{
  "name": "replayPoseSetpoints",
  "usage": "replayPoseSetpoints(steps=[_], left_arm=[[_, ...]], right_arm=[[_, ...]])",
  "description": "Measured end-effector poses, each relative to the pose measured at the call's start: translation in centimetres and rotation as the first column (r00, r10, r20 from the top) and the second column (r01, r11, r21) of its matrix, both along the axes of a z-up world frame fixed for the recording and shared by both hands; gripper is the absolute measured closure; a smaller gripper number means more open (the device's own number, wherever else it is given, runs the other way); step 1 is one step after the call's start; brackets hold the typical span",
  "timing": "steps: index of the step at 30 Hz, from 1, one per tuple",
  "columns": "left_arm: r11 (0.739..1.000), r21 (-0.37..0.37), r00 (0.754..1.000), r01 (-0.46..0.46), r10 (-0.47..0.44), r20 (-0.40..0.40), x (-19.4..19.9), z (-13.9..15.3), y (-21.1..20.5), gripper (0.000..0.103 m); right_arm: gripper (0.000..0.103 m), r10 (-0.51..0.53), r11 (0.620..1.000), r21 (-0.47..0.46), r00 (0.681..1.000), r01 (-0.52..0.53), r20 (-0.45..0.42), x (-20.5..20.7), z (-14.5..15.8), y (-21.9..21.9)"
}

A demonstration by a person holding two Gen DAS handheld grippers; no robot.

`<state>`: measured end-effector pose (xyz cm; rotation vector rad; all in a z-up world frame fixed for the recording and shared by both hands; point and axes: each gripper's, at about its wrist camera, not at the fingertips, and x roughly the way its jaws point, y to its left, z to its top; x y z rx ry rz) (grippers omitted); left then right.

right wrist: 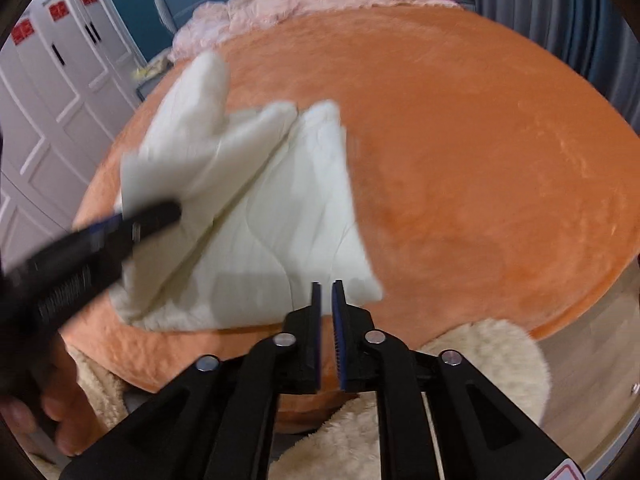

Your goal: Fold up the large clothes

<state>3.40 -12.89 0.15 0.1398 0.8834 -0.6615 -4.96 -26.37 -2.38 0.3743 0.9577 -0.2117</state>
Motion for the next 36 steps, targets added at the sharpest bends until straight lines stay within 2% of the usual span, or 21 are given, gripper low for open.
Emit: replayPoseSetpoints(steps=[1,2,3,4,7,11,12,13,14,17,18,21,26,31,36], left_arm=[[1.0,-0.021,1.0,0.004,-0.004,0.005,-0.5,0.5,0.9,0.043],[0.999,-0.031,1.0,-0.014,0.014,0.014,-0.9,0.9,2.2,0.032],[0.999,-0.035,0.999,-0.033,0.034,0.028,-1.1,1.1,2.9,0.025],[0.998,-0.02,0.997,-0.055,0.056,0.047,-1.4,1.4,3.8,0.025],[0.991,0.054,0.992,-0.124,0.123,0.022,-1.0,-0.1,6.3,0.025],[0.976,0.126,0.981,-0.175,0.184,-0.06,0.2,-4.0,8.2,0.025],[0.973,0.153,0.981,-0.172,0.184,-0.067,0.4,-4.8,8.2,0.025],[0.973,0.162,0.981,-0.165,0.178,-0.073,0.1,-5.3,8.3,0.025],[0.973,0.163,0.98,-0.165,0.181,-0.084,0.1,-5.9,8.4,0.025],[0.972,0.158,0.975,-0.175,0.193,-0.11,-0.1,-6.4,8.5,0.03],[0.97,0.162,0.974,-0.181,0.2,-0.108,-0.1,-6.4,8.5,0.033],[0.975,0.133,0.973,-0.177,0.194,-0.128,0.4,-6.3,8.7,0.033],[0.982,0.127,0.978,-0.14,0.157,-0.135,-0.1,-6.4,7.2,0.034],[0.983,0.143,0.982,-0.113,0.133,-0.133,-0.7,-6.5,6.1,0.037],[0.976,0.178,0.979,-0.125,0.15,-0.134,-0.7,-7.1,5.9,0.038]], right_arm=[[0.073,0.007,1.0,-0.005,1.0,-0.007,0.023,0.0,0.9,0.0],[0.056,0.021,1.0,-0.019,0.998,-0.02,0.054,0.2,2.1,0.1],[0.05,0.039,0.999,-0.034,0.996,-0.037,0.081,0.5,3.2,0.1],[0.043,0.069,0.997,-0.048,0.991,-0.064,0.111,1.2,4.5,0.4],[0.038,0.158,0.987,-0.045,0.974,-0.152,0.164,3.9,6.6,2.0],[0.037,0.21,0.977,-0.04,0.972,-0.207,0.108,8.6,5.4,3.8],[0.038,0.223,0.975,-0.031,0.971,-0.221,0.089,9.1,4.8,4.4],[0.049,0.241,0.97,-0.013,0.968,-0.241,0.07,9.6,4.2,4.6],[0.076,0.249,0.969,0.001,0.967,-0.249,0.052,9.7,3.4,4.6],[0.089,0.24,0.968,0.066,0.969,-0.244,0.062,8.6,3.0,3.7],[0.089,0.222,0.969,0.089,0.972,-0.228,0.079,7.5,3.2,3.0],[0.09,0.148,0.986,0.068,0.985,-0.154,0.088,4.1,3.4,1.3],[0.091,0.043,0.998,0.04,0.999,-0.044,0.011,0.4,0.1,-1.1],[0.091,0.003,1.0,0.009,0.998,-0.002,-0.063,0.5,-3.6,-1.4],[0.091,0.014,1.0,-0.017,0.995,-0.016,-0.098,1.7,-5.4,-0.7]])
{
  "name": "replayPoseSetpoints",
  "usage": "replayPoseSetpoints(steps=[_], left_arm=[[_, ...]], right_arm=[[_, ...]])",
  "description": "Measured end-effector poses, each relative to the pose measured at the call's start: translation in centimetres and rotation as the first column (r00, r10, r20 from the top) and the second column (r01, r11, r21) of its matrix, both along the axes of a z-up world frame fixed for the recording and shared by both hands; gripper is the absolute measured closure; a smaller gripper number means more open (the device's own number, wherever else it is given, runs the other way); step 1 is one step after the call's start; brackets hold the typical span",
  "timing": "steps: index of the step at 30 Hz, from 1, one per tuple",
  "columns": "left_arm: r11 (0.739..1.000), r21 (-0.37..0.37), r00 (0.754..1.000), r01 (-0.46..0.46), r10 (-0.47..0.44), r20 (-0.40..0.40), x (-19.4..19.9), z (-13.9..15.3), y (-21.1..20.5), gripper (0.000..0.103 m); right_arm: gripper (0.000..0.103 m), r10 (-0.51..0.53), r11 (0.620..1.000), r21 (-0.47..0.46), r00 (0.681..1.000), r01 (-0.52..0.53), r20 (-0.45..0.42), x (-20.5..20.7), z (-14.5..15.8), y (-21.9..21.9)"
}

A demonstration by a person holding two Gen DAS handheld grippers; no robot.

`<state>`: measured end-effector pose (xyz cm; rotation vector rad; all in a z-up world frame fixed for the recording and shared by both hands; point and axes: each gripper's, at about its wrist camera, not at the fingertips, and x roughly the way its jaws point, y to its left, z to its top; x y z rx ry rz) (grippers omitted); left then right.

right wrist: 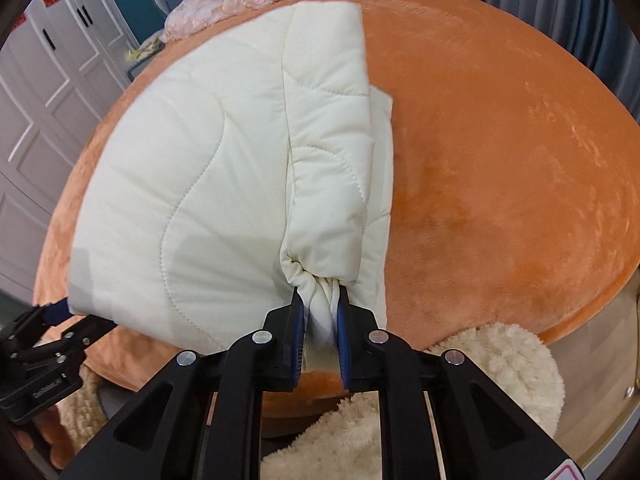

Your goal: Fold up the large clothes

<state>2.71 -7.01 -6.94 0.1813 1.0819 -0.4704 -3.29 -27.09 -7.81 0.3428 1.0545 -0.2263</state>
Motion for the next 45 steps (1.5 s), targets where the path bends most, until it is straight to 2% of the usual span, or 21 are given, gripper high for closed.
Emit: replayPoseSetpoints(steps=[7,10,12,15,17,20,23,27,29,32,36,37,38,40,41,43,45], left_arm=[[1.0,0.031,1.0,-0.005,0.005,-0.008,-0.1,-0.3,-0.5,0.038],[0.999,0.037,1.0,0.0,0.0,0.001,-0.4,0.4,-0.5,0.04],[1.0,0.015,1.0,0.004,-0.005,0.015,-1.0,1.6,-0.1,0.04],[0.998,-0.057,0.998,0.004,0.0,0.063,-1.6,4.9,1.1,0.039],[0.997,-0.081,0.995,-0.008,0.017,0.101,-1.2,6.6,1.6,0.039],[0.994,-0.103,0.989,-0.036,0.05,0.141,0.9,8.4,2.1,0.039],[0.992,-0.106,0.983,-0.061,0.078,0.168,3.8,9.2,1.1,0.039],[0.993,-0.1,0.983,-0.067,0.082,0.163,7.0,8.9,-1.4,0.039],[0.994,-0.089,0.984,-0.066,0.079,0.157,8.7,8.6,-3.2,0.039],[0.993,-0.083,0.987,-0.089,0.099,0.124,11.1,7.7,-4.8,0.039],[0.991,-0.054,0.987,-0.12,0.124,0.098,13.1,6.3,-6.1,0.039],[0.992,-0.047,0.988,-0.118,0.122,0.094,13.4,6.1,-6.3,0.039],[0.992,-0.042,0.989,-0.116,0.119,0.091,13.6,5.8,-6.6,0.039],[0.993,-0.025,0.989,-0.115,0.117,0.086,14.0,5.0,-7.1,0.039],[0.993,-0.024,0.99,-0.113,0.115,0.081,14.0,4.7,-7.2,0.039],[0.994,-0.028,0.991,-0.11,0.112,0.071,14.1,4.0,-7.2,0.037],[0.994,-0.031,0.992,-0.103,0.105,0.068,13.9,3.2,-7.4,0.033]], right_arm=[[0.09,-0.002,1.0,0.002,1.0,0.002,-0.02,0.9,-1.4,-0.2],[0.09,-0.005,1.0,0.003,1.0,0.005,-0.021,1.2,-1.8,-0.5],[0.09,-0.004,1.0,0.01,1.0,0.005,-0.019,1.0,-1.8,-0.8],[0.085,-0.004,0.999,0.034,1.0,0.005,-0.007,0.2,-1.0,-1.2],[0.07,-0.022,0.998,0.059,1.0,0.022,0.007,-0.5,0.2,-2.0],[0.068,-0.062,0.985,0.168,0.996,0.05,0.063,-1.4,2.3,-3.5],[0.068,-0.097,0.972,0.226,0.989,0.07,0.114,-1.5,4.4,-4.8],[0.064,-0.139,0.972,0.214,0.971,0.097,0.193,1.1,7.9,-6.4],[0.051,-0.158,0.972,0.207,0.963,0.112,0.219,3.5,8.8,-6.9],[0.047,-0.198,0.957,0.253,0.957,0.142,0.21,6.3,8.3,-7.9],[0.047,-0.259,0.942,0.247,0.96,0.226,0.108,10.9,5.4,-8.0],[0.049,-0.264,0.937,0.26,0.961,0.234,0.087,11.7,4.6,-8.0],[0.064,-0.265,0.928,0.29,0.962,0.235,0.069,12.1,3.4,-7.8],[0.085,-0.263,0.926,0.299,0.962,0.229,0.078,12.0,2.8,-7.3],[0.09,-0.254,0.941,0.26,0.96,0.218,0.116,11.5,2.9,-6.8],[0.092,-0.252,0.956,0.192,0.957,0.223,0.144,10.7,3.0,-6.5],[0.092,-0.267,0.954,0.179,0.953,0.24,0.146,10.0,2.3,-6.7]])
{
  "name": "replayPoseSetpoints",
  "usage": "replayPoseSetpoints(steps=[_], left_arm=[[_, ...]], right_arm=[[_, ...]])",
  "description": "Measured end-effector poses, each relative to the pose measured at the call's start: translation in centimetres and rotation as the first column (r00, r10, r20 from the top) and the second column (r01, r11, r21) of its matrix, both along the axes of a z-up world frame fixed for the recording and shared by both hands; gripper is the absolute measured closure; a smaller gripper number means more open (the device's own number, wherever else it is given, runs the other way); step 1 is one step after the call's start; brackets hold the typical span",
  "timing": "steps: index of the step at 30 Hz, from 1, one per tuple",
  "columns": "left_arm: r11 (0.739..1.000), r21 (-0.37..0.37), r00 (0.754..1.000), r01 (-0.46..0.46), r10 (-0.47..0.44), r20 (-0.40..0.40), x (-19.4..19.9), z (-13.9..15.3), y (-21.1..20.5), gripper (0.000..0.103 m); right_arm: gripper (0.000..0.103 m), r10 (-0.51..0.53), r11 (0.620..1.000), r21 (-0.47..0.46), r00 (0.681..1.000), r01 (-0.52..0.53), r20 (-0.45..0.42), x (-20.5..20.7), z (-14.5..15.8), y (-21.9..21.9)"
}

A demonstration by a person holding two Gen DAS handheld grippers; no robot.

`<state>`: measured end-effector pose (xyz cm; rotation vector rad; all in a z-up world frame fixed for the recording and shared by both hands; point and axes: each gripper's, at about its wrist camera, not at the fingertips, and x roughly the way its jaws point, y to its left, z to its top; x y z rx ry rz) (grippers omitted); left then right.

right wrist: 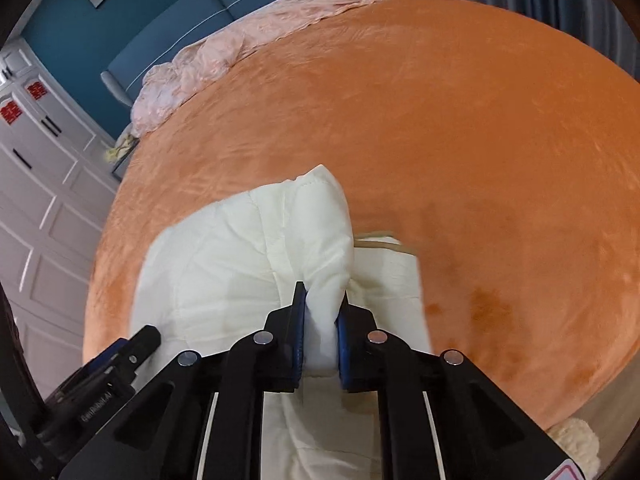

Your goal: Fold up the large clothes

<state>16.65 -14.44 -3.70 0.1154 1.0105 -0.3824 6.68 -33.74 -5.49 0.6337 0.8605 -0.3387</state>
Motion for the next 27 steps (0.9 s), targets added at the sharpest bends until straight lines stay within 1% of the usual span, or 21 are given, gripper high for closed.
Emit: replayPoseSetpoints(steps=[2,7,10,13,17,19,22,24,25,26,27], left_arm=[[1.0,0.009,1.0,0.004,-0.004,0.021,-0.5,-0.7,-0.3,0.03],[0.999,0.045,0.997,0.004,-0.008,0.079,-1.4,-2.2,-0.9,0.027],[0.999,0.044,0.996,-0.009,0.005,0.091,-1.5,-3.2,-0.8,0.022],[0.999,0.046,0.994,-0.02,0.015,0.107,-1.4,-4.2,-0.7,0.017],[0.998,0.045,0.99,-0.039,0.033,0.137,-1.6,-5.0,-0.7,0.014],[0.998,0.047,0.987,-0.044,0.037,0.153,-1.7,-5.3,-0.8,0.013],[0.998,0.042,0.985,-0.051,0.043,0.167,-1.8,-5.5,-0.6,0.012],[0.998,0.033,0.986,-0.049,0.043,0.16,-1.7,-5.4,-0.3,0.012],[0.999,0.024,0.988,-0.044,0.04,0.148,-1.6,-5.0,-0.1,0.012],[0.999,0.013,0.991,-0.038,0.036,0.13,-1.4,-4.6,0.2,0.012],[0.999,0.001,0.993,-0.033,0.033,0.112,-1.1,-4.1,0.5,0.013]], right_arm=[[0.092,0.006,1.0,-0.008,1.0,-0.006,-0.026,-0.4,-1.6,-0.3],[0.089,0.026,0.998,-0.051,0.998,-0.029,-0.06,-0.1,-3.7,-0.4],[0.085,0.035,0.996,-0.085,0.997,-0.041,-0.065,0.4,-4.8,0.1],[0.084,0.048,0.99,-0.132,0.997,-0.056,-0.066,0.6,-5.5,0.7],[0.084,0.056,0.985,-0.159,0.997,-0.064,-0.051,0.8,-6.0,1.0],[0.084,0.056,0.987,-0.148,0.998,-0.061,-0.034,0.6,-6.4,0.7],[0.08,0.06,0.992,-0.111,0.998,-0.061,-0.009,0.1,-6.7,0.2],[0.078,0.068,0.995,-0.074,0.998,-0.069,-0.012,0.2,-6.5,-0.4],[0.076,0.072,0.996,-0.052,0.997,-0.073,-0.025,0.2,-6.0,-0.7],[0.07,0.064,0.997,-0.03,0.997,-0.065,-0.04,0.1,-5.1,-1.2],[0.068,0.049,0.999,-0.022,0.998,-0.05,-0.033,0.0,-4.1,-1.5]])
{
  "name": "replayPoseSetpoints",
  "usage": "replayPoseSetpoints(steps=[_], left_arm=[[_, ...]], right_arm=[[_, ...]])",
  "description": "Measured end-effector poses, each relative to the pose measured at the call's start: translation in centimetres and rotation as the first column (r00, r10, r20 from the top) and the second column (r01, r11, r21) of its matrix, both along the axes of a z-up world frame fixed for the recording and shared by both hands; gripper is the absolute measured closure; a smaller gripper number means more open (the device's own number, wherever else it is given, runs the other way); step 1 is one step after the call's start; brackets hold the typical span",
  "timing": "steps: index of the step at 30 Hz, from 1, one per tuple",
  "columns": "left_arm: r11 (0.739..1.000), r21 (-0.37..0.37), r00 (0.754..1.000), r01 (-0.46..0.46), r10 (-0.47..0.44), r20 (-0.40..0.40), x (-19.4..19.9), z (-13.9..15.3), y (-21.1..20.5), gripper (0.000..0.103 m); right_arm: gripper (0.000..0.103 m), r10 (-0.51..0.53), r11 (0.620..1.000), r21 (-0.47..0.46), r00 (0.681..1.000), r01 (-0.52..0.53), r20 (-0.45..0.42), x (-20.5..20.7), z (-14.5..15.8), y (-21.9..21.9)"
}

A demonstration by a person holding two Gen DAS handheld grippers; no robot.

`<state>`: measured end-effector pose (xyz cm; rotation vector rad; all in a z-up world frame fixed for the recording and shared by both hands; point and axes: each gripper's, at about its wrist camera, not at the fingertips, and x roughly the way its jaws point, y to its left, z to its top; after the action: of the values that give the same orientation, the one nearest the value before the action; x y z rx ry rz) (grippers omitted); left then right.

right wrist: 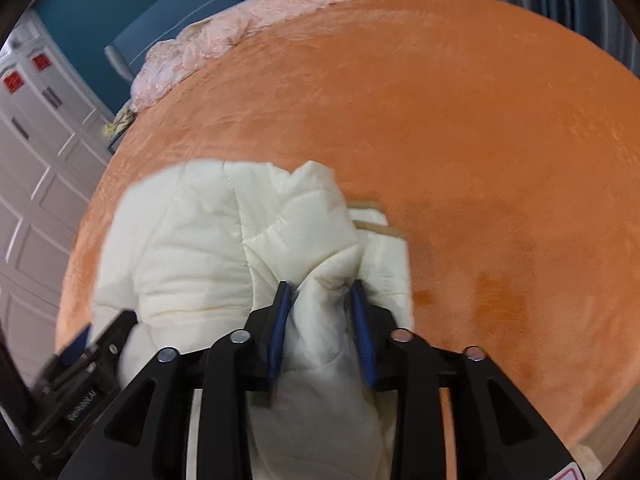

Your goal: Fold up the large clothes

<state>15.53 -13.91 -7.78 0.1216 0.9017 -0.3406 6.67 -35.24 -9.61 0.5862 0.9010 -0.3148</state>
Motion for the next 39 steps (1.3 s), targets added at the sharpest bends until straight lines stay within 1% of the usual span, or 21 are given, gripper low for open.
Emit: replayPoseSetpoints(steps=[1,2,4,5,7,9,10,11,13,14,16,18,21,26,39], left_arm=[[1.0,-0.016,1.0,0.004,-0.004,-0.014,0.4,0.8,0.4,0.014],[1.0,-0.02,1.0,-0.001,0.0,-0.016,0.8,1.6,0.7,0.014],[1.0,-0.009,1.0,-0.014,0.014,-0.01,1.8,2.8,0.7,0.016],[1.0,-0.012,1.0,-0.014,0.014,-0.014,2.4,3.4,0.5,0.016],[0.999,-0.017,1.0,-0.029,0.028,-0.011,3.8,4.2,0.0,0.016],[1.0,0.002,1.0,-0.028,0.028,-0.009,5.0,4.2,-0.9,0.016],[0.999,0.028,1.0,-0.029,0.029,-0.008,5.7,3.7,-1.7,0.016],[0.999,0.036,1.0,-0.027,0.028,-0.012,6.0,3.3,-1.9,0.016],[0.999,0.049,0.999,-0.022,0.024,-0.044,6.9,1.8,-2.8,0.016],[0.999,0.05,0.998,-0.021,0.024,-0.059,7.1,1.2,-3.0,0.016],[0.998,0.049,0.998,-0.028,0.031,-0.06,7.3,0.3,-3.3,0.016],[0.998,0.064,0.998,-0.028,0.031,-0.051,7.2,-0.4,-3.7,0.015],[0.997,0.065,0.998,-0.036,0.039,-0.052,7.3,-1.4,-3.8,0.013],[0.997,0.065,0.997,-0.05,0.054,-0.049,7.5,-2.6,-3.9,0.011],[0.995,0.074,0.997,-0.066,0.068,-0.026,7.6,-3.8,-4.3,0.008]], right_arm=[[0.065,-0.024,1.0,0.003,0.999,0.024,0.028,-0.3,1.3,-0.4],[0.057,-0.044,0.999,0.001,0.997,0.044,0.06,-0.3,2.7,-0.8],[0.048,-0.054,0.999,0.001,0.994,0.054,0.092,0.6,4.4,-1.3],[0.048,-0.048,0.999,0.01,0.995,0.047,0.089,1.5,4.7,-1.5],[0.048,-0.037,0.999,0.039,0.997,0.034,0.064,3.5,4.3,-1.9],[0.048,-0.038,0.999,0.035,0.999,0.037,0.029,5.2,3.2,-2.0],[0.053,-0.033,0.999,0.023,0.999,0.033,0.002,6.0,2.4,-1.8],[0.059,-0.025,1.0,0.016,1.0,0.026,-0.015,6.6,1.7,-1.6],[0.066,-0.018,1.0,-0.02,0.999,0.017,-0.046,7.2,0.3,-1.0],[0.067,-0.018,0.999,-0.035,0.998,0.016,-0.053,7.2,-0.3,-0.9],[0.067,-0.028,0.999,-0.027,0.998,0.027,-0.053,7.4,-1.1,-1.2],[0.067,-0.036,0.999,0.001,0.998,0.036,-0.05,7.4,-2.0,-1.4],[0.067,-0.041,0.999,0.008,0.998,0.041,-0.044,7.4,-2.7,-1.3],[0.067,-0.044,0.999,-0.012,0.998,0.043,-0.036,7.7,-3.3,-1.2],[0.066,-0.058,0.996,-0.073,0.998,0.057,-0.012,8.3,-3.8,-0.6]])
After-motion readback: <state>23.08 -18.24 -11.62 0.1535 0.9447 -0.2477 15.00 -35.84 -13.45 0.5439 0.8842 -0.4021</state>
